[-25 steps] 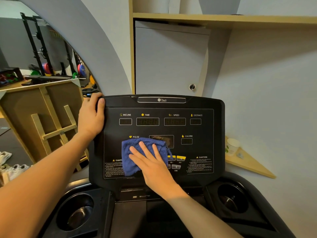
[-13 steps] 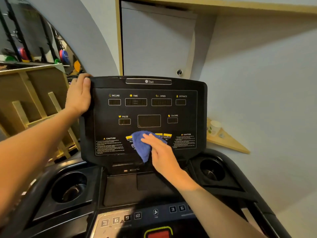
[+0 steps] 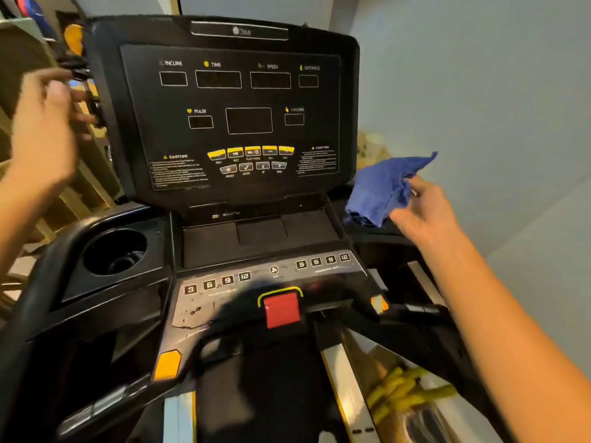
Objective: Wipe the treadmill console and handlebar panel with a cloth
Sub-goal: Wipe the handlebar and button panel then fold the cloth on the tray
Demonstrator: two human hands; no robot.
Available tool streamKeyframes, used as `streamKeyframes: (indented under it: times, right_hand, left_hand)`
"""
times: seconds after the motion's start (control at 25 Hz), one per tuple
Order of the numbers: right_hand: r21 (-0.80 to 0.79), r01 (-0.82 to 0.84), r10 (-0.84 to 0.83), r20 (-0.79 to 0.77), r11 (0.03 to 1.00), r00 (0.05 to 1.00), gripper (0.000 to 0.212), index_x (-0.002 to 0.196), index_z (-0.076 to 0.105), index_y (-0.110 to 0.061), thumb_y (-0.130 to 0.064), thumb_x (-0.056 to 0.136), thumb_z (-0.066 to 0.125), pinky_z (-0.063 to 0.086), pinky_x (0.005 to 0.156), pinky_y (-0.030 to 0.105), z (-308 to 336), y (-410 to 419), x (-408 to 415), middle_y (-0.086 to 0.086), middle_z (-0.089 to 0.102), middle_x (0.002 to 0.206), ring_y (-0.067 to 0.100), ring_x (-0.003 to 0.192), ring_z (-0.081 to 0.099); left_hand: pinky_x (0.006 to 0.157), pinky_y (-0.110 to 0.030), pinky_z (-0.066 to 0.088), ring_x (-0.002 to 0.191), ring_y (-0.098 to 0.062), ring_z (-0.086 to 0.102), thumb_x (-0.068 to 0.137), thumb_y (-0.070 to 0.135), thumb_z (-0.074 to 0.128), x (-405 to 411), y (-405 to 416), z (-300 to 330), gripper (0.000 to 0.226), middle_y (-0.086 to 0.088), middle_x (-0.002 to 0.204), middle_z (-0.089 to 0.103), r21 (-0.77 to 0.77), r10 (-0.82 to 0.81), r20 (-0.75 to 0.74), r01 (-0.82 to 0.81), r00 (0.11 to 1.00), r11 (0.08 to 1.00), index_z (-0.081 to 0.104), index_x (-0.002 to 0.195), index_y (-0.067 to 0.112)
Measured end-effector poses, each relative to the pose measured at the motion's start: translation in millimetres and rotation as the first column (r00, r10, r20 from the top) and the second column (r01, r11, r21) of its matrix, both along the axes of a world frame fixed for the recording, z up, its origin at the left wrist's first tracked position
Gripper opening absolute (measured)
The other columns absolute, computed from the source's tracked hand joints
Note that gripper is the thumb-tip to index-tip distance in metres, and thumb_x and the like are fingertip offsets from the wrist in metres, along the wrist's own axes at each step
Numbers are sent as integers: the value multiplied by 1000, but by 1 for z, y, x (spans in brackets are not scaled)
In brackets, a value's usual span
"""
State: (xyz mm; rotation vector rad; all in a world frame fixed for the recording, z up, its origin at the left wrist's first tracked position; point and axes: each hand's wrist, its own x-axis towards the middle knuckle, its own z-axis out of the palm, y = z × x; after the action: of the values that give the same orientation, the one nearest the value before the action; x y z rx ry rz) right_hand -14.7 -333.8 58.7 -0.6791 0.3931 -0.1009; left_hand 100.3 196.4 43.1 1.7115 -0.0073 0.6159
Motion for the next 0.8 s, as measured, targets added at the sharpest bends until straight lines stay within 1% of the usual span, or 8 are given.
streamKeyframes:
  times: [0.04,0.08,0.2,0.28,0.48,0.56,0.64,0.8]
  right_hand:
    - [46,1,-3,46,999,999,30,84,56,-3,-4,104,34,55,45,28,4,-4,-2,12,67,57,21,52,70]
    - [74,-12,6,79,997,997,29,85,56,-4,-4,104,34,56,46,28,6,-7,-8,11,66,56,21,51,70]
    - [90,-37,25,137,995,990,28,85,56,-3,-1,103,35,58,50,30,11,-11,-28,12,66,58,21,54,70]
    - [78,-61,50,140,995,989,32,81,55,-5,-1,104,32,55,44,26,15,-14,-40,9,62,50,18,46,66]
    - [64,-166,156,129,984,979,31,83,53,-6,-5,105,32,55,46,27,21,-41,-69,9,64,51,21,47,68]
    - [56,-226,218,118,973,969,30,86,56,-5,-9,106,34,58,52,30,15,-55,-76,10,68,59,23,54,71]
    - [-28,-245,247,103,969,964,26,89,59,-8,-7,103,38,58,62,29,8,-66,-82,8,69,68,20,63,72]
    - [-87,-260,265,47,962,963,32,71,52,-10,-3,99,38,51,53,21,-4,-68,-94,3,58,54,13,48,62]
  left_hand:
    - [75,-27,55,93,-8,66,94,62,39,-18,-22,16,54,9,116,65,3,6,-8,-6,1000,1000,49,136,30]
    - [68,-21,54,86,-4,65,98,53,35,-36,-52,30,42,11,112,64,71,-34,-38,37,999,997,51,131,31]
    - [63,-20,49,80,-4,64,102,37,27,-85,-107,44,26,11,105,63,144,-20,-13,22,1000,989,51,114,38]
    - [64,-24,47,80,-8,63,101,36,27,-106,-123,46,26,9,104,62,121,-52,4,51,999,991,51,111,40]
    - [64,-23,47,77,-8,62,104,28,27,-166,-164,45,26,6,102,61,141,-3,-24,7,1000,990,52,113,31]
    - [68,-29,48,83,-14,62,102,30,28,-189,-178,39,30,4,105,62,150,34,-34,-29,999,988,52,120,26]
    - [70,-33,48,84,-16,62,102,26,28,-209,-187,30,33,-1,107,63,132,60,-69,-51,996,990,52,125,19]
    - [75,-35,50,90,-23,64,103,27,31,-241,-195,15,36,-7,115,64,154,123,-124,-104,985,983,53,130,16]
